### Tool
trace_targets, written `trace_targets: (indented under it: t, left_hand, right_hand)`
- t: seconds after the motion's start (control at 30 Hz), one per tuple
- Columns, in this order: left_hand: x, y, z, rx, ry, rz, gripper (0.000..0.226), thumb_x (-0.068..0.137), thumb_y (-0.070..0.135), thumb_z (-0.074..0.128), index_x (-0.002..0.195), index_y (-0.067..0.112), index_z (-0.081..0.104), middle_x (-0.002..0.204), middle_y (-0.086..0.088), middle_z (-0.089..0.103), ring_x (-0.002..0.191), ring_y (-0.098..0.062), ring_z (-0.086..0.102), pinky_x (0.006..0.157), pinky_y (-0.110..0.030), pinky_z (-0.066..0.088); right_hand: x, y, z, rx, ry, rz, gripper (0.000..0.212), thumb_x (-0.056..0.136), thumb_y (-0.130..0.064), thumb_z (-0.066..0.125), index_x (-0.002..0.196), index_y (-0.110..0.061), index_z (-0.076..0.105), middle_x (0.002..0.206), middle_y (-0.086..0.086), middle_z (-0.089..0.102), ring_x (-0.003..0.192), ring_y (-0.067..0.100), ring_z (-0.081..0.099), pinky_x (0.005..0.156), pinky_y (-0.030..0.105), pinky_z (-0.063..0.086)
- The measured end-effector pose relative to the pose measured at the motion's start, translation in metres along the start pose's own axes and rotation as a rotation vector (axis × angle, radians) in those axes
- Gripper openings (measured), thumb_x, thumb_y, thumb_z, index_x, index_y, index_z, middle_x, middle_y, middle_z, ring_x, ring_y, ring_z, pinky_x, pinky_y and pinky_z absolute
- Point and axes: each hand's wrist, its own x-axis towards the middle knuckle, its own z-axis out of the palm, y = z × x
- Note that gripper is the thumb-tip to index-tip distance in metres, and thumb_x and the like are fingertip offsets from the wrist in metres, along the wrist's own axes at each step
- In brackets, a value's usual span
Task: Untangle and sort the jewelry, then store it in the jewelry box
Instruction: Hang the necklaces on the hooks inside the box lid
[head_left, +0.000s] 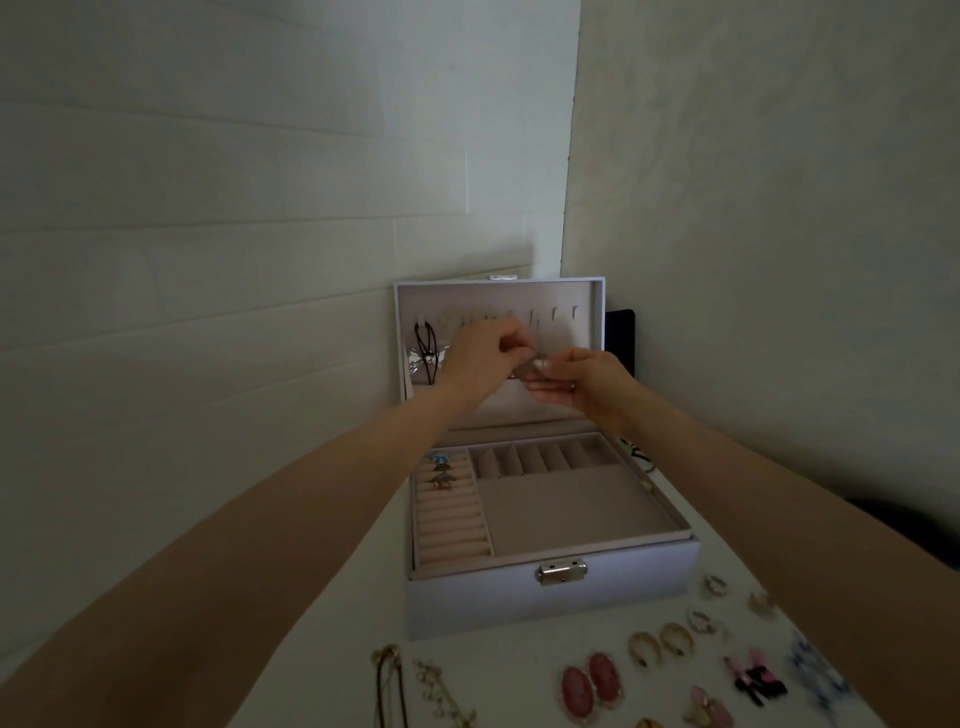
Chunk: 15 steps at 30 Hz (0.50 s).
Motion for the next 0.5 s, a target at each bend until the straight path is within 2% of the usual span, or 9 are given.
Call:
trace_targets:
  t: [0.1, 0.17, 0.23, 0.33, 0.5]
  left_hand:
    - [-0.007, -0.008, 0.004, 0.207, 0.053, -0.033, 0.014, 0.09, 0.011, 0.058, 0.104, 0.011, 0.061, 0.101, -0.003, 0.066, 0.096, -0.021, 0.061, 0.084, -0.039, 0.05]
    - [-0.013, -0.011, 0.01, 0.486, 0.012, 0.014, 0.016, 0.092, 0.01, 0.051, 0.107, 0.012, 0.057, 0.107, -0.006, 0.066, 0.101, -0.026, 0.059, 0.081, -0.039, 0.049]
    - [-0.017, -0.012, 0.014, 0.631, 0.0, 0.065, 0.018, 0.091, 0.01, 0.05, 0.107, 0.011, 0.058, 0.11, -0.007, 0.063, 0.105, -0.027, 0.057, 0.078, -0.037, 0.046]
    - [-0.02, -0.01, 0.019, 0.713, -0.052, 0.099, 0.02, 0.091, 0.011, 0.051, 0.107, 0.009, 0.063, 0.111, -0.01, 0.061, 0.106, -0.028, 0.056, 0.08, -0.039, 0.049]
    - [-0.028, -0.01, 0.022, 0.731, -0.138, 0.172, 0.02, 0.093, 0.011, 0.048, 0.104, 0.01, 0.065, 0.116, -0.008, 0.057, 0.109, -0.027, 0.053, 0.081, -0.037, 0.046]
  right_hand:
    - [0.006, -0.001, -0.003, -0.083, 0.088, -0.076, 0.005, 0.086, 0.005, 0.061, 0.082, 0.002, 0.058, 0.078, 0.016, 0.069, 0.066, 0.021, 0.07, 0.063, 0.027, 0.059]
    - [0.01, -0.005, -0.004, -0.148, 0.129, -0.143, 0.008, 0.084, 0.007, 0.063, 0.082, 0.001, 0.058, 0.071, 0.012, 0.07, 0.062, 0.02, 0.069, 0.06, 0.025, 0.058]
    - [0.013, -0.008, -0.003, -0.208, 0.159, -0.185, 0.014, 0.082, 0.01, 0.063, 0.082, -0.001, 0.055, 0.066, 0.011, 0.069, 0.056, 0.016, 0.067, 0.057, 0.024, 0.058]
    - [0.017, -0.009, 0.0, -0.29, 0.185, -0.229, 0.02, 0.079, 0.011, 0.067, 0.085, -0.003, 0.053, 0.072, 0.015, 0.067, 0.053, 0.01, 0.066, 0.057, 0.021, 0.057]
    - [0.026, -0.006, 0.004, -0.521, 0.237, -0.325, 0.015, 0.076, 0.006, 0.072, 0.075, -0.007, 0.063, 0.07, 0.002, 0.064, 0.06, 0.006, 0.063, 0.066, 0.018, 0.055]
